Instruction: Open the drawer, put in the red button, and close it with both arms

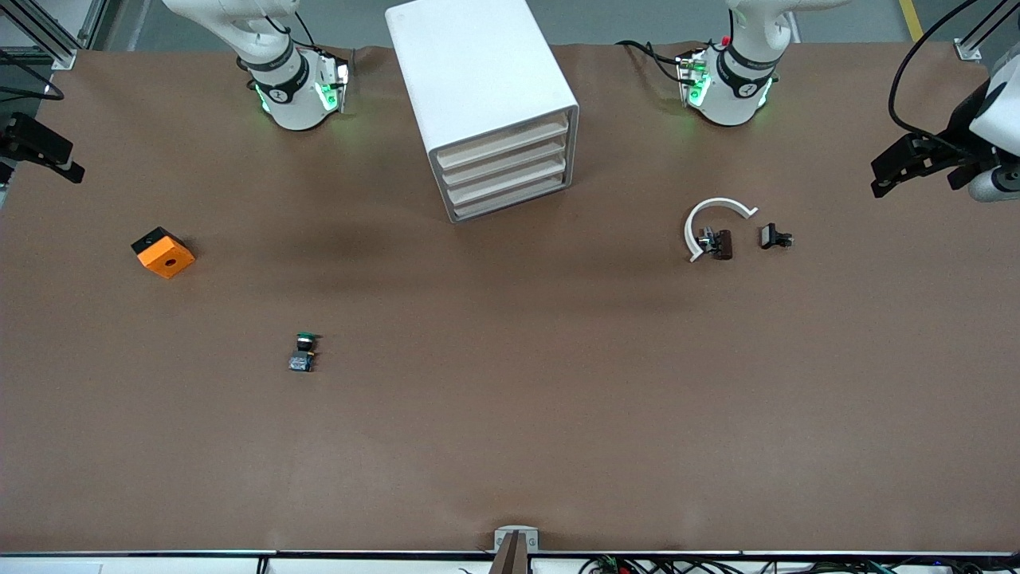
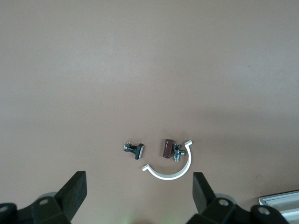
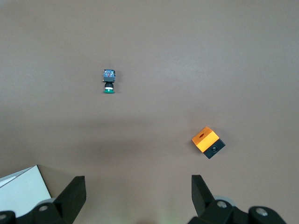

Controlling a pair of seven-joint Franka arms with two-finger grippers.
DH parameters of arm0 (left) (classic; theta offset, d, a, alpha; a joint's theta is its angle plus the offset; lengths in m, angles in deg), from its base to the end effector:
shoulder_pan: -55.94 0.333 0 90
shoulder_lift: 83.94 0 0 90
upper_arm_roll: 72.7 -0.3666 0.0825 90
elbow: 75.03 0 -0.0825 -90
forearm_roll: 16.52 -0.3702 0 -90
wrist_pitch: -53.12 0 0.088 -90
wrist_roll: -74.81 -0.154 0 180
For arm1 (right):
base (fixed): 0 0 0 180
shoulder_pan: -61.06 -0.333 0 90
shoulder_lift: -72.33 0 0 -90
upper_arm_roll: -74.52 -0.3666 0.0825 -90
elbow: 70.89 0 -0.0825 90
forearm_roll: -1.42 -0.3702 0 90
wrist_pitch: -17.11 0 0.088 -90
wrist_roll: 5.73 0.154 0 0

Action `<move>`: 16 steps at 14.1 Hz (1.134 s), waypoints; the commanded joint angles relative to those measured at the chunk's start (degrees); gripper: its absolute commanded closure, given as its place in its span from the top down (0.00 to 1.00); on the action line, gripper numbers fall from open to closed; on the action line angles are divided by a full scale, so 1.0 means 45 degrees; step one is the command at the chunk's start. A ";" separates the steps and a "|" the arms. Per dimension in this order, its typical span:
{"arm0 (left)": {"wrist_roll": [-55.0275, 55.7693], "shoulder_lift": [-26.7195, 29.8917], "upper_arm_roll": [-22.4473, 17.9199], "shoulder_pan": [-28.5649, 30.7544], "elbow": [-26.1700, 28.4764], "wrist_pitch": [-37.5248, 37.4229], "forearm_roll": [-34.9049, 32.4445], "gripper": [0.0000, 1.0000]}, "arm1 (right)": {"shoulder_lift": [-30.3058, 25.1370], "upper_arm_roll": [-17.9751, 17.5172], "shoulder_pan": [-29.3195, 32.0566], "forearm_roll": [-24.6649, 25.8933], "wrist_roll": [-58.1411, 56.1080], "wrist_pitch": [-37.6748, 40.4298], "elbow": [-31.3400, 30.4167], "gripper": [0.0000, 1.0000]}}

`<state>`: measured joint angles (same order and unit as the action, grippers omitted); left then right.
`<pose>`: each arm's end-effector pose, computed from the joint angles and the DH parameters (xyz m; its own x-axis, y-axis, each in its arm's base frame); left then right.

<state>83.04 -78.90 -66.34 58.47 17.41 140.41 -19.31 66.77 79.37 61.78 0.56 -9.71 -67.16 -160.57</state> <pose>0.5031 -0.0289 0.6504 0.9968 0.0792 0.0060 0.0794 -0.9951 -0.0581 0.4926 -0.0482 0.6719 0.9997 -0.0259 0.0039 -0.0258 -0.9994 -0.0229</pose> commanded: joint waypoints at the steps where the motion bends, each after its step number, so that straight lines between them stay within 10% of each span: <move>1: -0.0207 0.0384 -0.0106 -0.0055 0.0376 0.0135 0.0325 1.00 | -0.0541 0.0015 -0.0005 0.0054 -0.0171 -0.0160 -0.0540 1.00; 16: -0.0441 -0.0026 0.0070 -0.0016 -0.0053 -0.0080 0.0190 1.00 | -0.0757 0.0035 -0.0084 0.0093 0.0025 -0.0160 -0.0580 1.00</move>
<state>82.11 -78.54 -66.03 58.35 18.58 140.44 -18.89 64.86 79.44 61.64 0.64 -9.73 -67.17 -161.63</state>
